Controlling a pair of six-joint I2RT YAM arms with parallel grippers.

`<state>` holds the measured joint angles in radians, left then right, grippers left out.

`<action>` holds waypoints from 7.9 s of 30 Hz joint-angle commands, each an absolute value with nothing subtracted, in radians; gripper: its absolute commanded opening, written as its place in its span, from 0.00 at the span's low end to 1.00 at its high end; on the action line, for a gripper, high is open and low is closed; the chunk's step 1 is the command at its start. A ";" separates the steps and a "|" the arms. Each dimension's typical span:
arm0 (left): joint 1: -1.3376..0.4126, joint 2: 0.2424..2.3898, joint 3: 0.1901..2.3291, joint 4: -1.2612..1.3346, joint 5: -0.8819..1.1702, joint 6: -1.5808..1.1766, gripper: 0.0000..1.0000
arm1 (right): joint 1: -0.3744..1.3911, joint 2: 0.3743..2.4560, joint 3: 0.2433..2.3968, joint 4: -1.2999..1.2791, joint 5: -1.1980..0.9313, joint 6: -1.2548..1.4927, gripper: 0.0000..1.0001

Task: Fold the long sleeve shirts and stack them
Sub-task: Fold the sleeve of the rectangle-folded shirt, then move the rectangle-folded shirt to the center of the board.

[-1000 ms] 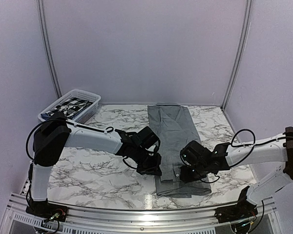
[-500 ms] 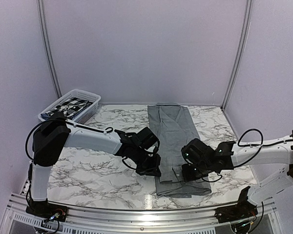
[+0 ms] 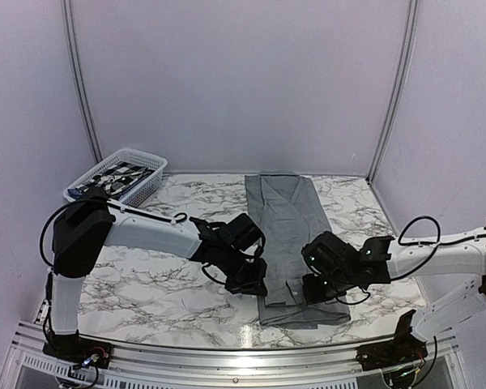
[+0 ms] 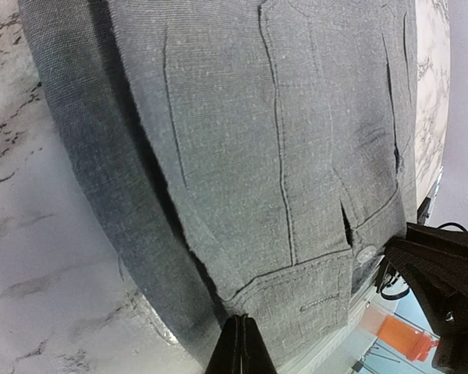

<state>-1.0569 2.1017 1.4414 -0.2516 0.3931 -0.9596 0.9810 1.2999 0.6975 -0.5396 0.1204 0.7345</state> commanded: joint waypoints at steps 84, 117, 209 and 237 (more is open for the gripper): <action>-0.857 2.220 1.547 -0.308 0.007 -0.806 0.00 | 0.355 1.442 0.718 -0.177 -0.031 0.467 0.62; -0.765 1.965 1.139 -0.135 0.024 -0.855 0.00 | 0.366 2.159 1.406 -0.170 -0.108 0.451 0.26; -0.956 1.777 0.890 0.058 0.445 -0.840 0.19 | 0.713 1.189 0.440 -0.081 -0.455 0.603 0.11; -1.009 1.838 0.914 0.036 0.456 -0.804 0.14 | 0.733 1.071 0.481 -0.348 -0.268 0.589 0.12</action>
